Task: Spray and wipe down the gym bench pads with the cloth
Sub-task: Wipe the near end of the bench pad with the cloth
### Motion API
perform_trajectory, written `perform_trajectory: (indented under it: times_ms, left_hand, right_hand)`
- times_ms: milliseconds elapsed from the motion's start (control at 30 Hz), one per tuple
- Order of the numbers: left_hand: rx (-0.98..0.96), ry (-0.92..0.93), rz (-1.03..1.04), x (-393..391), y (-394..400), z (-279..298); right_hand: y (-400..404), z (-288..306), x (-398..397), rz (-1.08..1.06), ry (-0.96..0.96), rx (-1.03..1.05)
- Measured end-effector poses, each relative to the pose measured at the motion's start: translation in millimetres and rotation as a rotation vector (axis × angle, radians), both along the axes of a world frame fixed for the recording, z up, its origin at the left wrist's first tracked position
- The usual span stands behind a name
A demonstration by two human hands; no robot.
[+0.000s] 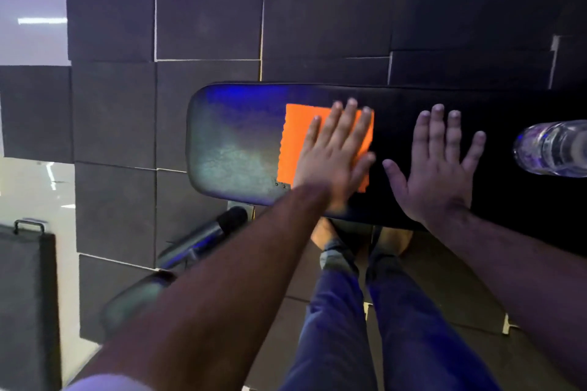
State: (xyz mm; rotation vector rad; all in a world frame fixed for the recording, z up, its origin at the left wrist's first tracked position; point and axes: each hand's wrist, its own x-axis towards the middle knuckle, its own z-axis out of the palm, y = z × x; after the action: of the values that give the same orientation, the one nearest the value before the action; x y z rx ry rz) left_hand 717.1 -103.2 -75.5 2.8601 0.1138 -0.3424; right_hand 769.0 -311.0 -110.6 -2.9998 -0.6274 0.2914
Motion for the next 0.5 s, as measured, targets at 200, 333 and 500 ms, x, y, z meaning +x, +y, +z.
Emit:
perform_trajectory:
  times_ms: [200,333,500]
  left_hand:
    - [0.023,0.082,0.238,-98.1,54.2,-8.1]
    - [0.008,0.018,0.821,-23.0,24.8,-5.6]
    - [-0.002,-0.015,0.23,-46.5,-36.4,-10.6]
  right_hand:
    - [0.6,-0.1,-1.6,0.004,0.004,-0.001]
    - [1.1,-0.5,-1.2,0.004,0.004,-0.007]
    - [-1.8,3.6,-0.6,0.012,-0.001,0.019]
